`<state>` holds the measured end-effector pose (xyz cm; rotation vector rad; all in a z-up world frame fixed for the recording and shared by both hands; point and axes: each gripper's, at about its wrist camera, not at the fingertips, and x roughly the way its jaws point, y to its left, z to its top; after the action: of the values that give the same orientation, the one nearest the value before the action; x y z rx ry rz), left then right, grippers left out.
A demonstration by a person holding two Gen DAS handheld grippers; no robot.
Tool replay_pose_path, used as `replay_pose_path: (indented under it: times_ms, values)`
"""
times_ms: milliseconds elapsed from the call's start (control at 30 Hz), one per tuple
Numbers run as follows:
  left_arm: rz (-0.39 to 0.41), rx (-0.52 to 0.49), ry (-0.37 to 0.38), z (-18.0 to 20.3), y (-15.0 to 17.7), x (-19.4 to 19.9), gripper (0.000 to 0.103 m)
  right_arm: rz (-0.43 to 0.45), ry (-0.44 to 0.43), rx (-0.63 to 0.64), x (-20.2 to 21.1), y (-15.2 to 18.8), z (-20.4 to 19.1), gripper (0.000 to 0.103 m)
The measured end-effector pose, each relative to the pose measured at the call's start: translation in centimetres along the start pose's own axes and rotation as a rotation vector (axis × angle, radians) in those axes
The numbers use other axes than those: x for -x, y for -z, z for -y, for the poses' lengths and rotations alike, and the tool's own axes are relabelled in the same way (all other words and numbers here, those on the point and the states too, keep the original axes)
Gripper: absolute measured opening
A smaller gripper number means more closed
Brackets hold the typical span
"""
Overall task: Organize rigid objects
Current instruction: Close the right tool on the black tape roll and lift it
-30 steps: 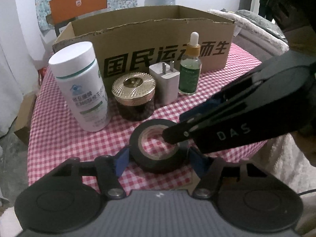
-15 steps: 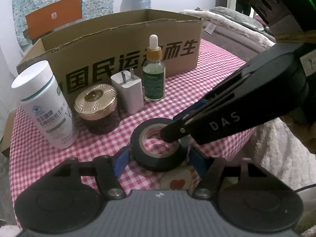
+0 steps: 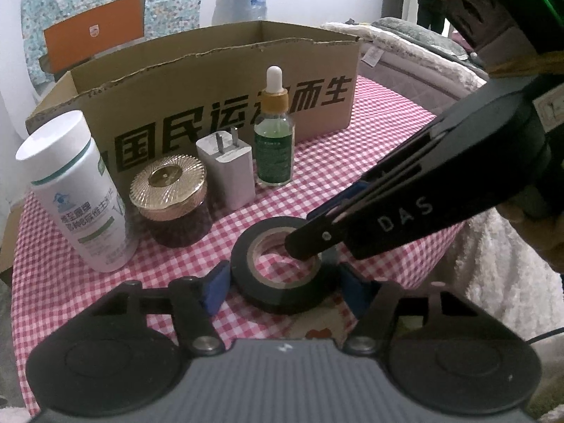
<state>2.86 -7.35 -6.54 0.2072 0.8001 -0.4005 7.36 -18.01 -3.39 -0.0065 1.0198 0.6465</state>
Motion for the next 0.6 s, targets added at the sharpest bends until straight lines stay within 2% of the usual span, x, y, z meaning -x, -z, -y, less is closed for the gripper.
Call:
replay_pose_path:
  times_ms: [200, 600]
  values:
    - [0.007, -0.002, -0.003, 0.0, 0.0, -0.2, 0.066, 0.003, 0.028, 0.051, -0.3, 0.1, -0.8, 0.022]
    - [0.039, -0.007, 0.001, 0.5, -0.6, 1.1, 0.066, 0.027, 0.048, 0.062, 0.9, 0.1, -1.1, 0.021]
